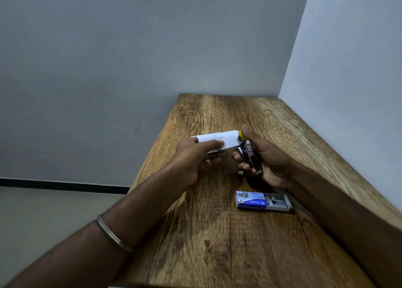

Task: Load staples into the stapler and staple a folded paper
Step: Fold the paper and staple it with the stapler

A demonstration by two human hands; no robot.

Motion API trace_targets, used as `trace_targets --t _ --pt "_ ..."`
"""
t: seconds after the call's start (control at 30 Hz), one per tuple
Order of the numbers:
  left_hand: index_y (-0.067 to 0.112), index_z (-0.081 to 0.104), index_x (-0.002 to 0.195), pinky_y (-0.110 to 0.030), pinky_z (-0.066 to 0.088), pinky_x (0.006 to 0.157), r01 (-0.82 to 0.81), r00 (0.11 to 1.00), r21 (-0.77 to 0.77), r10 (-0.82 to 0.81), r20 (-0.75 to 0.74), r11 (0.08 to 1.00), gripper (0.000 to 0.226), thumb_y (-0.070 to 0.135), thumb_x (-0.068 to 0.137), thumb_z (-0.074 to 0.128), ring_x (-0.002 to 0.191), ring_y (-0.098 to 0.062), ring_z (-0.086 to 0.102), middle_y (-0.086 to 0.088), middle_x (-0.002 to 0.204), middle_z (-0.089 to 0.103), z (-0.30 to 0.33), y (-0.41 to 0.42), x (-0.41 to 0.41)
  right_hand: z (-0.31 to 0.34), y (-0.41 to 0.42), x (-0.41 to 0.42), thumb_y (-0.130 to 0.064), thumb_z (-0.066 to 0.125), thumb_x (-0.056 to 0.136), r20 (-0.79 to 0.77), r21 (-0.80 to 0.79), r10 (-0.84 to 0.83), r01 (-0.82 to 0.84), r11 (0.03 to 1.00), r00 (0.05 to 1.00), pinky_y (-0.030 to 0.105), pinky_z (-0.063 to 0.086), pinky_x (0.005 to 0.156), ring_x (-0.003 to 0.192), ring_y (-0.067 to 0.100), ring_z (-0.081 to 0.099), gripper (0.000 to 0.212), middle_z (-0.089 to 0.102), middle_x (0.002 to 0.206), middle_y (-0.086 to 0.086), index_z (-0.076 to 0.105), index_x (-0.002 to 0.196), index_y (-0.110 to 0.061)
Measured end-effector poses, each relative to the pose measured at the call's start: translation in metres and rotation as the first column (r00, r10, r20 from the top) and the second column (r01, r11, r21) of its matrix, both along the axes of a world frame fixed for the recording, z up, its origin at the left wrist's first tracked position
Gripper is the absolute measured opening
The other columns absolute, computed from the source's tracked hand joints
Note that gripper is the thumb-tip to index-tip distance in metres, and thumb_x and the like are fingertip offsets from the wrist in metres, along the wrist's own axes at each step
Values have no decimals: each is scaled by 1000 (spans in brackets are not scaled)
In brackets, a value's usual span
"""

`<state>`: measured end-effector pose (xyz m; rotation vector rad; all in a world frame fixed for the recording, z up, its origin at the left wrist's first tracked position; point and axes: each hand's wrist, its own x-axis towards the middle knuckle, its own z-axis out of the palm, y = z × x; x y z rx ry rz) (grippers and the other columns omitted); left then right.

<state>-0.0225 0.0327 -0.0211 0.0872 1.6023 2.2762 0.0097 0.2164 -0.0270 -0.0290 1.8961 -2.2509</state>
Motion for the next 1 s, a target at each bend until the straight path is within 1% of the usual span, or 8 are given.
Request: trace_targets --t 0.23,0.3,0.4,0.53,0.67,0.83,0.9,1.0 --pt "9 72 95 -25 62 62 19 999 12 -19 -33 1000 18 -2 81 73 70 -20 75 -16 86 77 -2 0 -2 -2 0 -1 -64 60 85 -8 10 -19 19 1000 1000 18 33 34 45 12 53 38 65 71 3 79 88 -31" --pt "6 71 97 -25 61 61 29 999 10 -29 -27 1000 18 -2 81 73 70 -19 75 -15 83 77 -3 0 -3 -3 0 -1 -65 63 81 -1 23 -29 29 999 1000 18 34 34 45 12 54 42 66 72 4 78 92 -27" --pt "0 67 103 -25 61 60 19 1000 12 -19 -13 1000 23 -1 81 74 69 -19 74 -14 82 77 -3 -2 -4 -4 1 1 -66 65 78 11 49 -55 54 997 998 18 34 34 45 13 54 57 67 73 5 68 107 -17" --pt "8 72 94 -22 59 55 40 998 20 -39 -49 999 14 -1 83 72 66 -15 73 -10 78 77 -3 -5 -5 -4 2 5 -66 64 79 31 99 -94 91 991 995 18 33 33 44 12 52 59 67 74 5 67 104 -12" --pt "2 68 101 -18 55 51 18 999 -19 -19 -49 1000 19 2 83 73 61 -12 71 -9 72 76 -2 -8 -8 0 7 12 -71 68 70 23 166 -117 111 980 993 18 32 34 44 11 52 68 68 73 3 71 104 -12" --pt "1 64 111 -17 50 45 -8 998 -81 2 -64 997 33 8 81 76 55 -9 67 -7 70 74 -1 -17 -12 7 13 21 -67 67 72 8 177 -164 160 971 986 18 31 34 46 13 51 70 66 72 3 69 108 -6" --pt "1 63 113 -18 52 48 -7 998 -83 1 -64 997 35 8 81 76 59 -10 69 -7 71 74 -2 -19 -14 9 14 24 -62 71 73 -38 209 -174 178 962 984 18 32 35 47 11 50 63 64 71 2 67 103 -8" --pt "0 61 115 -18 52 47 -8 998 -76 3 -58 997 37 7 81 76 59 -11 69 -8 71 74 -2 -20 -13 11 11 26 -46 71 85 -139 381 -196 235 894 971 19 36 39 46 8 51 35 62 68 -1 64 88 -12"
